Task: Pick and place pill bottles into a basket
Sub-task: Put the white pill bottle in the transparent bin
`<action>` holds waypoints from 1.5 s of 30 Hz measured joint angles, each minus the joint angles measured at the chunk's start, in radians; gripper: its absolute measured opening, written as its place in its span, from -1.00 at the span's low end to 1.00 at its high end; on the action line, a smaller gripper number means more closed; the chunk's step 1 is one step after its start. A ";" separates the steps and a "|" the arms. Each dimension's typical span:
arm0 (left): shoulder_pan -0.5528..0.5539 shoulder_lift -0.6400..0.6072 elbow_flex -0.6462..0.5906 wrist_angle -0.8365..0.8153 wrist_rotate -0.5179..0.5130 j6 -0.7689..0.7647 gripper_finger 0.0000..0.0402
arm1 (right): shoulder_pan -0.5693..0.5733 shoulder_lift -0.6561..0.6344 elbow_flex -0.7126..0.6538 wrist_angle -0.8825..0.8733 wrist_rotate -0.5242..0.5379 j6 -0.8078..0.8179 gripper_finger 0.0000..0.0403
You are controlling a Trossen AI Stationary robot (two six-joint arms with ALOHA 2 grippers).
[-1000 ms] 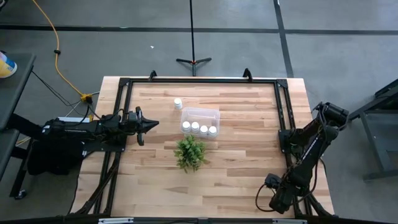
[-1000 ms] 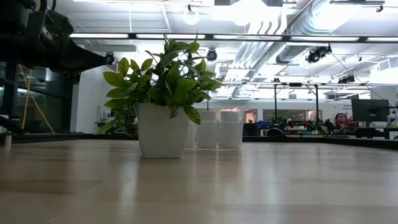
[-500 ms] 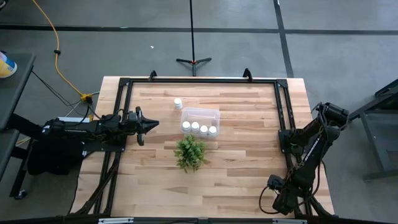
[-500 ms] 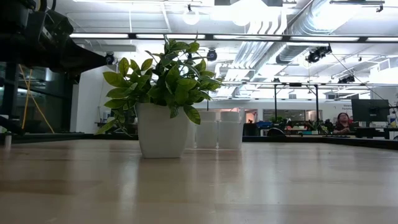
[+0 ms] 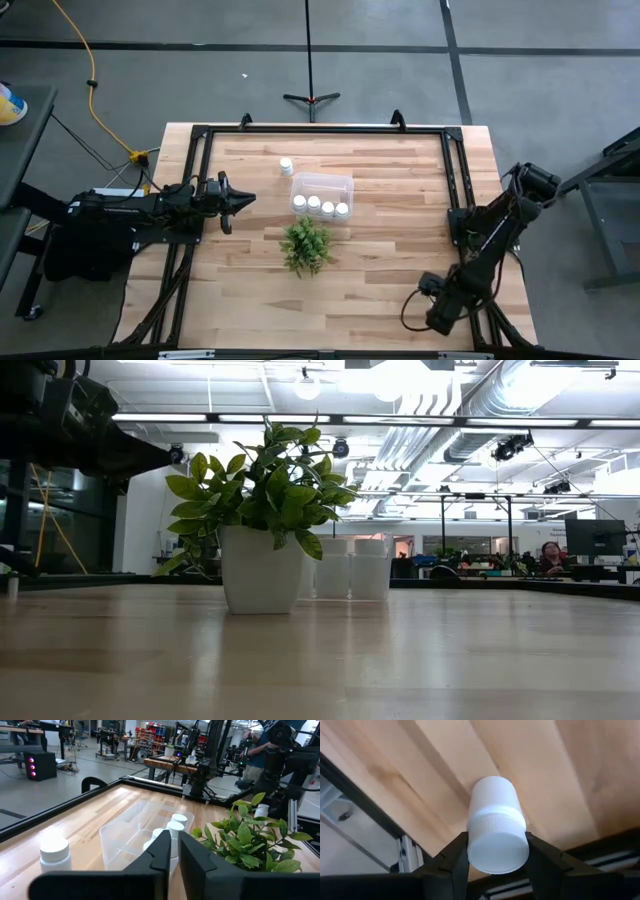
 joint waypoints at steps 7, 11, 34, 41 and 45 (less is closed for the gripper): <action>0.000 0.000 0.000 0.000 -0.018 0.000 -0.59 | -0.091 -0.009 0.000 -0.019 0.152 -0.107 -0.26; 0.000 0.000 0.000 0.001 -0.023 0.000 -0.59 | -0.152 -0.009 0.000 -0.020 0.231 -0.214 -0.26; 0.000 0.000 0.000 0.004 -0.045 -0.001 -0.59 | -0.459 -0.121 -0.005 0.157 0.503 -0.849 -0.27; 0.000 0.000 0.000 0.006 -0.064 -0.001 -0.59 | -0.594 -0.235 -0.005 0.195 0.534 -1.035 -0.27; 0.000 0.000 0.000 0.007 -0.072 -0.001 -0.59 | -0.691 -0.270 -0.005 0.253 0.481 -1.167 -0.27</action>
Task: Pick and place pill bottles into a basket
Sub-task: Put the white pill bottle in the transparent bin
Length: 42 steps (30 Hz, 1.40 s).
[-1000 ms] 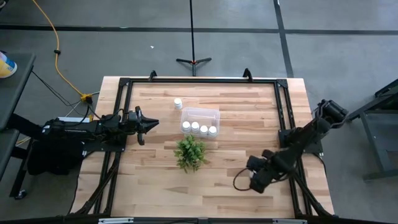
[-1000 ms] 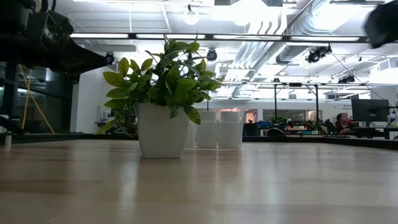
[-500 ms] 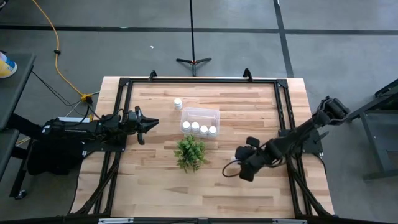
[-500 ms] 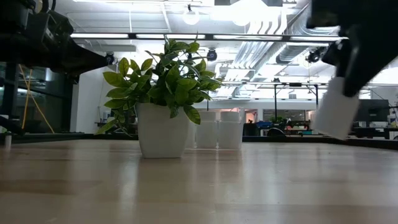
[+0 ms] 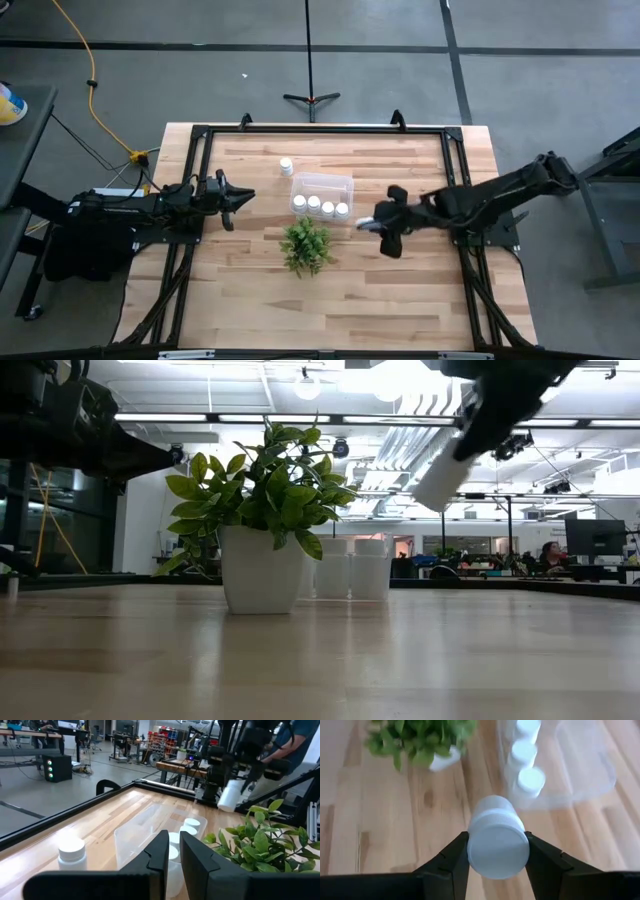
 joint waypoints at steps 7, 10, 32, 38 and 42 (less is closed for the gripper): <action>0.000 0.000 0.000 0.001 -0.013 0.000 -0.59 | -0.167 -0.015 0.000 0.102 -0.117 -0.169 -0.27; 0.000 0.000 0.000 0.001 -0.028 0.000 -0.59 | -0.228 -0.016 0.001 0.154 -0.166 -0.207 -0.27; 0.000 0.000 0.000 0.003 -0.048 -0.026 -0.59 | -0.523 -0.016 0.002 0.558 -0.268 -0.171 -0.27; 0.000 0.000 0.000 0.003 -0.049 -0.026 -0.59 | -0.553 -0.016 0.002 0.721 -0.257 -0.127 -0.27; 0.000 0.000 0.000 0.003 -0.054 -0.026 -0.59 | -0.564 -0.016 0.002 0.798 -0.189 -0.095 -0.27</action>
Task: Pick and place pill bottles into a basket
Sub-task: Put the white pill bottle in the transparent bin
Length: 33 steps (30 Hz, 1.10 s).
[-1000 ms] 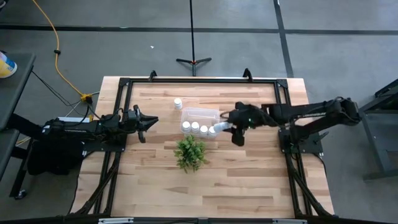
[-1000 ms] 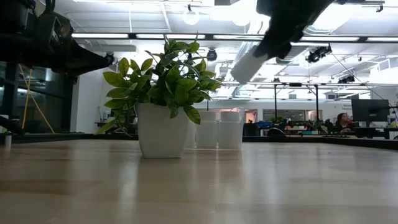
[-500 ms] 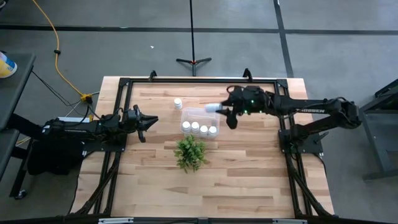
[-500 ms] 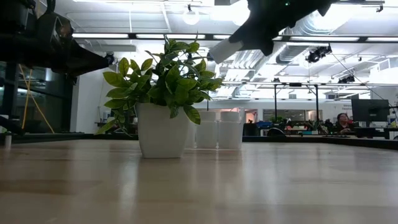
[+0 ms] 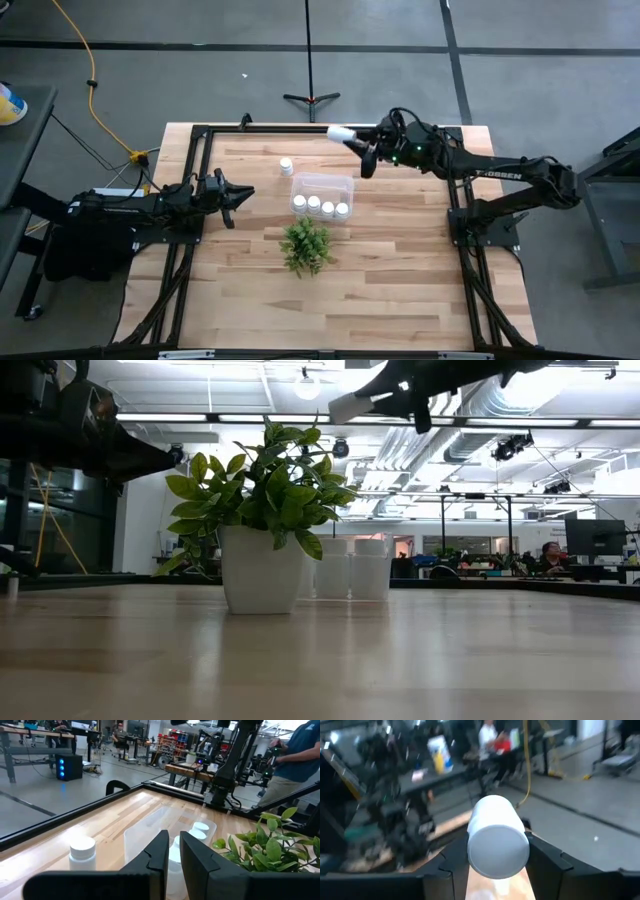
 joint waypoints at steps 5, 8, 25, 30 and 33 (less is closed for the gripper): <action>0.000 0.000 0.000 0.000 0.000 0.000 -0.59 | 0.000 0.000 0.000 0.141 0.072 0.009 -0.27; 0.000 0.000 0.000 0.000 0.000 0.000 -0.59 | 0.001 0.000 0.000 0.245 0.094 0.009 -0.27; 0.000 0.000 0.000 0.000 0.004 0.037 -0.59 | 0.001 0.000 0.000 0.328 0.145 -0.048 -0.27; 0.000 0.000 0.000 0.000 0.005 0.038 -0.59 | -0.015 0.000 0.000 0.319 0.103 -0.040 -0.27; 0.000 0.000 0.000 0.000 0.005 0.041 -0.59 | -0.027 0.000 0.000 0.301 0.093 -0.017 -0.27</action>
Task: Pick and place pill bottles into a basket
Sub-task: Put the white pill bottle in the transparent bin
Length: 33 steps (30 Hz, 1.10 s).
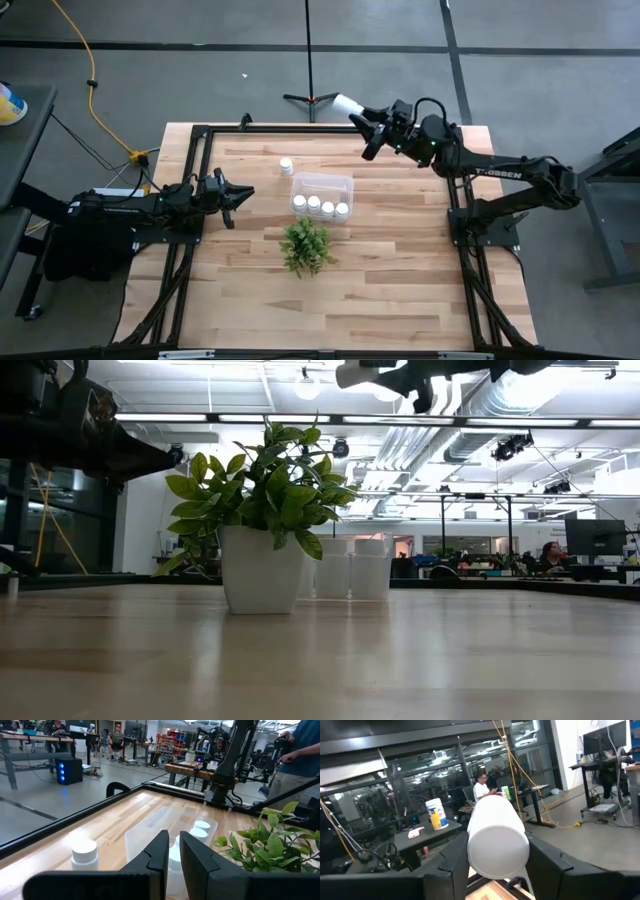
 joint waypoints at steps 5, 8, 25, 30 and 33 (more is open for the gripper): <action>0.000 0.000 0.000 0.000 0.001 0.012 -0.59 | 0.012 0.005 0.002 0.152 -0.030 0.000 -0.27; 0.000 0.000 0.000 0.000 0.001 0.012 -0.59 | 0.016 0.005 0.044 0.166 -0.034 -0.031 -0.27; 0.000 0.006 0.000 0.000 0.003 0.009 -0.59 | -0.044 0.252 0.531 -0.571 -0.154 -0.115 -0.27; 0.000 0.006 0.000 0.000 0.003 0.010 -0.59 | -0.043 0.283 0.554 -0.583 -0.183 -0.104 -0.27; 0.000 0.006 0.000 0.000 0.003 0.010 -0.59 | -0.044 0.291 0.554 -0.582 -0.183 -0.080 -0.27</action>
